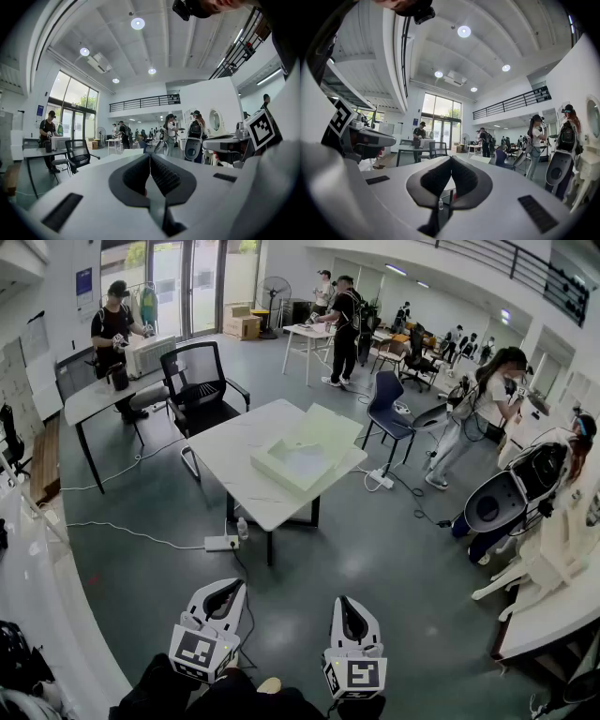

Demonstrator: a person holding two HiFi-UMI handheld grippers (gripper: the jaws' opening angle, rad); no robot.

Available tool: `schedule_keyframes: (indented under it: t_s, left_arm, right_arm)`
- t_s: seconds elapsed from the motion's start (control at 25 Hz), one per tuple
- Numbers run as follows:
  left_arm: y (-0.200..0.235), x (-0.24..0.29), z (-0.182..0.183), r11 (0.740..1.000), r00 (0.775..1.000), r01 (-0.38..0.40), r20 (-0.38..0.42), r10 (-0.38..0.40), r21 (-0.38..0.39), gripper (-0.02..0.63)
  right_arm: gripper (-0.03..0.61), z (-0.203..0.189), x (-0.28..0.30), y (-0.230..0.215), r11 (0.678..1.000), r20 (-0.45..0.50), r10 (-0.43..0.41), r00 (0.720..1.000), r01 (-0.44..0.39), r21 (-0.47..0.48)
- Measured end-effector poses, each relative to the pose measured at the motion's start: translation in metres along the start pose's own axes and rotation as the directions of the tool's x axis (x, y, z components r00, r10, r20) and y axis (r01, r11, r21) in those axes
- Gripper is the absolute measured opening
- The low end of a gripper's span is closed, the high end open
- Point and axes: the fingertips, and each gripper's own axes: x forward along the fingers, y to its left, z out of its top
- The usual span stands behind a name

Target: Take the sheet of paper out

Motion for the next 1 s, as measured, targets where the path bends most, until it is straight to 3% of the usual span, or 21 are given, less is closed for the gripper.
schedule_keyframes:
  t_s: [0.6, 1.0]
  left_arm:
    - [0.001, 0.071, 0.008, 0.998, 0.999, 0.053, -0.010, -0.052, 0.018, 0.025]
    - [0.038, 0.191, 0.013, 0.988, 0.988, 0.157, -0.010, -0.157, 0.012, 0.025]
  right_arm:
    - [0.016, -0.006, 0.042, -0.047, 0.998, 0.002, -0.051, 0.999, 0.051, 0.031]
    - [0.017, -0.005, 0.131, -0.102, 0.987, -0.024, -0.159, 0.987, 0.159, 0.023]
